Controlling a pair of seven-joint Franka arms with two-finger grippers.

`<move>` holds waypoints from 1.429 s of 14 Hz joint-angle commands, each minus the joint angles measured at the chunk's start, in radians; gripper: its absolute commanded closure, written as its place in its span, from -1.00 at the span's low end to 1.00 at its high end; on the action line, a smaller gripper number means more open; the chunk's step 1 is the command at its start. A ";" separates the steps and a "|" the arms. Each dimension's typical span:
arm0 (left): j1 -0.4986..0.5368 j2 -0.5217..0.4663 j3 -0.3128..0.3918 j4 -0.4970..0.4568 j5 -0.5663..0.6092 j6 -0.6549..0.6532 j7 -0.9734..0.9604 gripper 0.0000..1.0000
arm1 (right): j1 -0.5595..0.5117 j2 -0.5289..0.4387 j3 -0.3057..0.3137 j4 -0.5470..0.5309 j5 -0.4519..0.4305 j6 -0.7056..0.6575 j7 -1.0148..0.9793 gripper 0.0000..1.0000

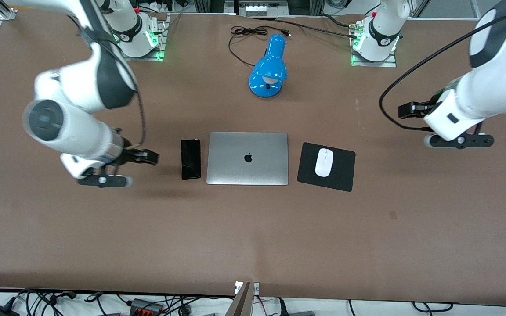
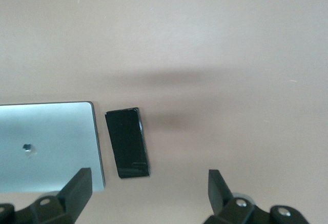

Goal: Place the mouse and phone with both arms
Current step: 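Release the phone with the right gripper while the left gripper withdraws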

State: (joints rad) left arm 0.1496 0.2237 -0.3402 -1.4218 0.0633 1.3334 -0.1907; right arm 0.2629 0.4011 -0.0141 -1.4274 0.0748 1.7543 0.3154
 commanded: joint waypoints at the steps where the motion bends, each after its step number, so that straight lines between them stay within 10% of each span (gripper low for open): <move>1: -0.152 -0.032 0.273 0.012 -0.124 -0.011 0.065 -1.00 | -0.080 0.033 0.013 0.148 0.007 -0.114 -0.015 -1.00; 3: -0.205 -0.052 0.387 0.008 -0.186 0.001 0.056 -1.00 | -0.137 0.016 0.011 0.156 0.008 -0.119 -0.018 -1.00; 17: -0.269 -0.142 0.382 -0.105 -0.140 0.109 0.126 -1.00 | -0.312 -0.146 0.013 0.128 -0.099 -0.119 -0.334 -1.00; 20: -0.266 -0.142 0.383 -0.106 -0.140 0.112 0.114 -1.00 | -0.312 -0.273 0.013 -0.046 -0.102 -0.072 -0.341 -1.00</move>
State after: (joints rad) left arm -0.1216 0.0909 0.0399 -1.5175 -0.0837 1.4326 -0.0914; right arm -0.0397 0.2512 -0.0139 -1.3158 -0.0141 1.6451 -0.0069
